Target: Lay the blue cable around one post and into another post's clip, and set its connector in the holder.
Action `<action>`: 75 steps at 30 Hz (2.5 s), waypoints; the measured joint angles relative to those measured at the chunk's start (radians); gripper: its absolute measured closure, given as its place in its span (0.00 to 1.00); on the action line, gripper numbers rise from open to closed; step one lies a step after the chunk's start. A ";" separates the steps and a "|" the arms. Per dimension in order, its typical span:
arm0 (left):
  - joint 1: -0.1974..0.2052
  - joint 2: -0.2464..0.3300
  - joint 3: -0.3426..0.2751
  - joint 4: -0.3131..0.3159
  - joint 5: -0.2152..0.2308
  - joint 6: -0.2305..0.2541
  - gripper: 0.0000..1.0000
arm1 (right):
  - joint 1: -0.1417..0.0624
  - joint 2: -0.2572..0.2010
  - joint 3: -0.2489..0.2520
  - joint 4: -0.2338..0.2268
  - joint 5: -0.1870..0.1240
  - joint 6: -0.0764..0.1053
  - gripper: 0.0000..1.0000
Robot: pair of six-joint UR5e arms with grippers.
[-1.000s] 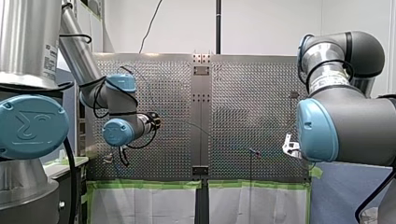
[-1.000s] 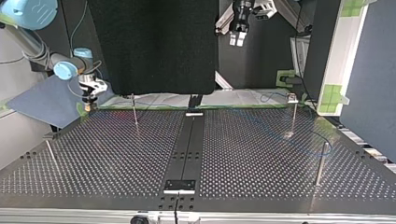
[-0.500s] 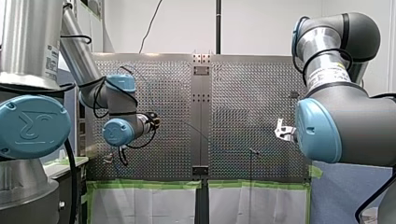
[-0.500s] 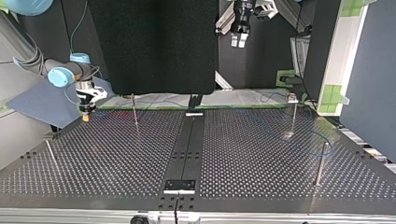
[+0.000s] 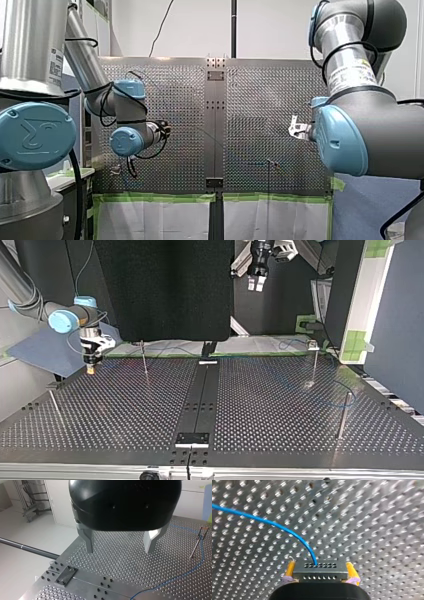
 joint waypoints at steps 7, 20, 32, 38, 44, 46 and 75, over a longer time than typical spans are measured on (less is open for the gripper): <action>0.000 0.000 0.000 0.000 0.000 -0.001 0.02 | 0.017 -0.033 0.025 0.007 0.013 0.002 1.00; 0.001 0.000 0.000 0.000 -0.001 -0.003 0.02 | 0.036 -0.134 0.081 0.025 0.045 0.008 1.00; 0.011 0.000 0.000 -0.003 -0.001 -0.005 0.02 | 0.046 -0.206 0.088 0.061 0.057 0.010 1.00; 0.020 0.000 0.000 -0.009 0.000 -0.002 0.02 | 0.043 -0.253 0.103 0.063 0.060 0.021 1.00; 0.027 0.000 0.000 -0.016 0.000 0.003 0.02 | 0.037 -0.306 0.105 0.069 0.060 0.027 1.00; 0.029 0.000 0.000 -0.017 0.000 0.004 0.02 | 0.035 -0.317 0.106 0.071 0.060 0.027 1.00; 0.058 0.000 0.000 -0.032 0.009 0.018 0.02 | -0.039 -0.323 0.116 0.102 0.093 -0.002 1.00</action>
